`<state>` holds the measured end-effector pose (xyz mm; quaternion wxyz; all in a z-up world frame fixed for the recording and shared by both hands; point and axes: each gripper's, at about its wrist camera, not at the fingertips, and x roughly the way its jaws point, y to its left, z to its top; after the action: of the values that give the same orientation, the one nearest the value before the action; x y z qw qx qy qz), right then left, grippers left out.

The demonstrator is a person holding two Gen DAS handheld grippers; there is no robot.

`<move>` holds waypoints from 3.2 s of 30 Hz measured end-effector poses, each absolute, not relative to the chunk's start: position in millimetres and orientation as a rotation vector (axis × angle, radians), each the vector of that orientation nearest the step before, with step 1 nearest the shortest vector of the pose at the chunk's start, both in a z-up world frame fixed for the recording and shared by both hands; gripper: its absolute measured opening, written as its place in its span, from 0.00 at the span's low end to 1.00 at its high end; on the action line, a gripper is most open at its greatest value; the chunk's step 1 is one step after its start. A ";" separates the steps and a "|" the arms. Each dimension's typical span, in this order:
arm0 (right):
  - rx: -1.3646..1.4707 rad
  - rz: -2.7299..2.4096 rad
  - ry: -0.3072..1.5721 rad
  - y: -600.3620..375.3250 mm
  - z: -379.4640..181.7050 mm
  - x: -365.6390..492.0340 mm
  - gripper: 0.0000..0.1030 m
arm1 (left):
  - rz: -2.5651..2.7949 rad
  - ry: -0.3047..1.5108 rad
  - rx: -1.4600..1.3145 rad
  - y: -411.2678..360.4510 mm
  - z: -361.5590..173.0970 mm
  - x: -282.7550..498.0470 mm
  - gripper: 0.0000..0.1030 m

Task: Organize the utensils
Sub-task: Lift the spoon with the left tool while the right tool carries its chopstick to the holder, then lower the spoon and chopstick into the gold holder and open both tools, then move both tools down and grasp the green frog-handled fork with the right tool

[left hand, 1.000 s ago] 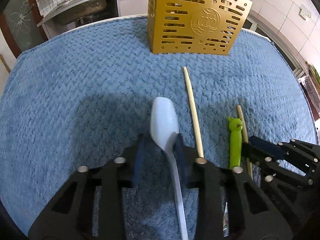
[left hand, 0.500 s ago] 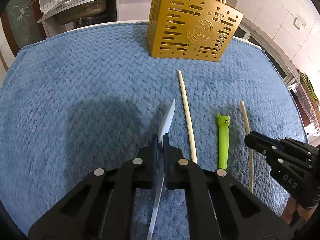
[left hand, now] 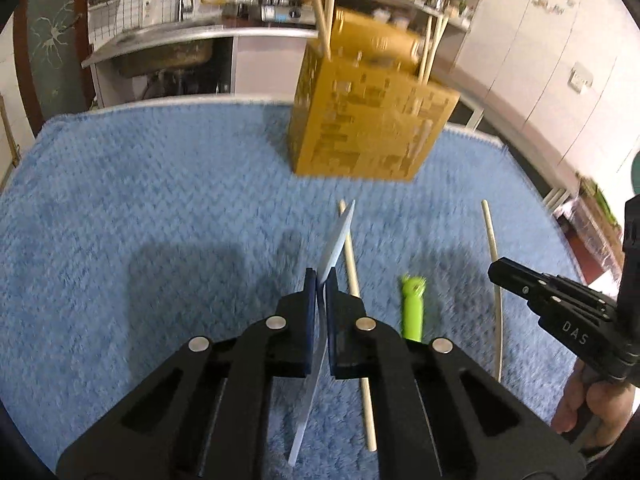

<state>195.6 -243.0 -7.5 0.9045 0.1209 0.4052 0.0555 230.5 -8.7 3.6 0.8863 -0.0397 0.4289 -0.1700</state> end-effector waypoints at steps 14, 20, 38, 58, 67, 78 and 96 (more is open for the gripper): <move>0.266 0.124 0.595 -259.2 41.6 199.5 0.06 | -0.382 0.732 -0.127 -14.9 59.1 232.3 0.03; 0.242 0.104 0.479 -262.4 76.4 211.8 0.06 | -0.404 0.681 -0.166 -23.3 90.7 253.8 0.02; 0.247 0.086 0.107 -281.0 161.5 307.0 0.06 | -0.358 0.401 -0.146 -62.5 192.9 334.2 0.02; 0.155 0.095 0.228 -264.8 62.4 348.2 0.06 | -0.332 0.469 -0.123 -62.1 93.7 369.3 0.02; 0.136 0.100 0.277 -264.1 51.2 338.4 0.06 | -0.338 0.437 -0.115 -60.5 98.9 357.4 0.02; 0.157 0.121 0.371 -267.5 52.8 329.4 0.07 | -0.326 0.505 -0.159 -48.9 84.0 367.3 0.03; 0.176 -0.013 0.575 -274.9 36.9 249.3 0.51 | -0.237 0.671 -0.057 -12.8 68.6 277.6 0.83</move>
<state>249.3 -274.9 36.9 0.9551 0.0867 0.2833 -0.0063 277.6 -12.8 68.6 0.9369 -0.0281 0.3287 -0.1159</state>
